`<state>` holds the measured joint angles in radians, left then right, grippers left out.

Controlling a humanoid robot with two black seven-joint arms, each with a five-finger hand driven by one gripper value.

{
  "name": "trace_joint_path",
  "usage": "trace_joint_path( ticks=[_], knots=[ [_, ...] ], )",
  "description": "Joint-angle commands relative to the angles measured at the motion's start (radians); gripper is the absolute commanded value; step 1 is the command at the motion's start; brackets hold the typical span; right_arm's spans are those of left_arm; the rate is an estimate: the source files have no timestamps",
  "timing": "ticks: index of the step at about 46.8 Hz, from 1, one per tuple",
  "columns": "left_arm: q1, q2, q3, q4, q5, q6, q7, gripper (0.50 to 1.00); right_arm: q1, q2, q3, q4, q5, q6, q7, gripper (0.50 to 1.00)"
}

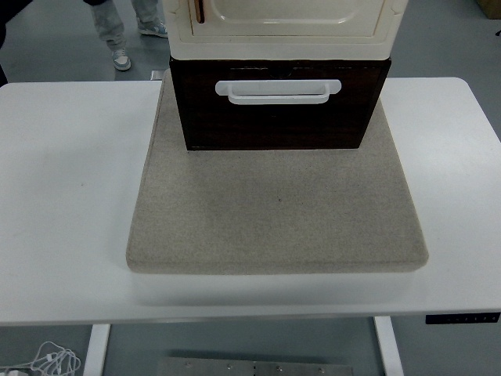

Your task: Open the drawer under the combination cabinet

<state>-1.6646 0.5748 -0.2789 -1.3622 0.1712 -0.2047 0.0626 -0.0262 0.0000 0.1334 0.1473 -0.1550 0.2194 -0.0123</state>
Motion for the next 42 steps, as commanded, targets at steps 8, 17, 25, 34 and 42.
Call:
trace_joint_path(
  ticks=[8,17,25,34,42],
  knots=[
    [-0.084,-0.001,0.205,-0.025,0.008,-0.025,0.002,1.000,0.000,0.000,0.000,0.000,0.000,0.000,0.000,0.926],
    [-0.211,0.000,0.412,-0.072,0.007,-0.047,0.031,1.000,0.000,0.000,0.000,0.000,0.000,0.000,0.000,0.926],
    [-0.282,0.000,0.512,-0.066,0.027,-0.085,0.068,1.000,0.000,0.000,0.000,0.000,0.000,0.000,0.000,0.926],
    [-0.342,-0.007,0.627,-0.063,0.059,-0.097,0.094,1.000,0.000,0.000,0.000,0.000,0.000,0.000,0.000,0.926],
    [-0.362,-0.018,0.668,-0.048,0.057,-0.097,0.161,1.000,0.000,0.000,0.000,0.000,0.000,0.000,0.000,0.926]
  ],
)
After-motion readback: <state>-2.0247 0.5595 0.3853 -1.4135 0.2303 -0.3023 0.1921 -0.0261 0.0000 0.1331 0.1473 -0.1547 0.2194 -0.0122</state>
